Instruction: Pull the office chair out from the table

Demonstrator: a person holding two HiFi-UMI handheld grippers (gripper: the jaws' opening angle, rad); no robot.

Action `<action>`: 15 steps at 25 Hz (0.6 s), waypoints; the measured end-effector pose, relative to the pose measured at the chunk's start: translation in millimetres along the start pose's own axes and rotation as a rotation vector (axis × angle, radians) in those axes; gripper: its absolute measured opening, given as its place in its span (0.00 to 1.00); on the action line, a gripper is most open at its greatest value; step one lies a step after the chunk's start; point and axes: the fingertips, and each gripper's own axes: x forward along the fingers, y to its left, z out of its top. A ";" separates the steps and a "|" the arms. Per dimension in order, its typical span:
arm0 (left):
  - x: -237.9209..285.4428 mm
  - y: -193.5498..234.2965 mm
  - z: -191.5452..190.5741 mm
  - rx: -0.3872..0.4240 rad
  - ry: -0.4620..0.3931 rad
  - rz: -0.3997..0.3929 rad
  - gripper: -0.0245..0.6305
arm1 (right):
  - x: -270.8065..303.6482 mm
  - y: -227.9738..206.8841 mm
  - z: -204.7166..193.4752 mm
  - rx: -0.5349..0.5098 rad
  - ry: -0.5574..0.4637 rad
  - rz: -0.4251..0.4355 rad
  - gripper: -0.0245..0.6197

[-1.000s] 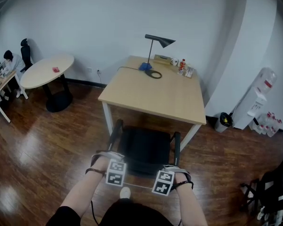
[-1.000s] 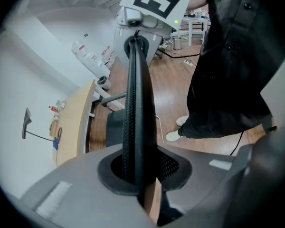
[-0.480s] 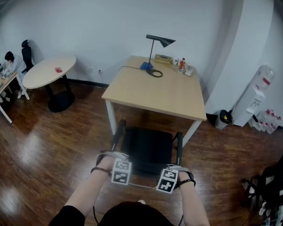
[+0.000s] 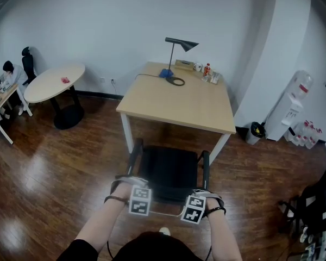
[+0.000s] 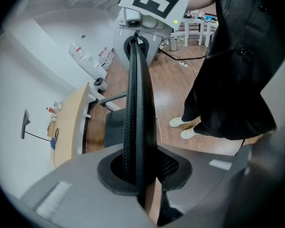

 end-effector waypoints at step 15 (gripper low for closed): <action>-8.5 -26.3 -1.4 0.017 -0.007 -0.013 0.13 | -7.2 29.6 6.6 0.034 0.000 0.017 0.15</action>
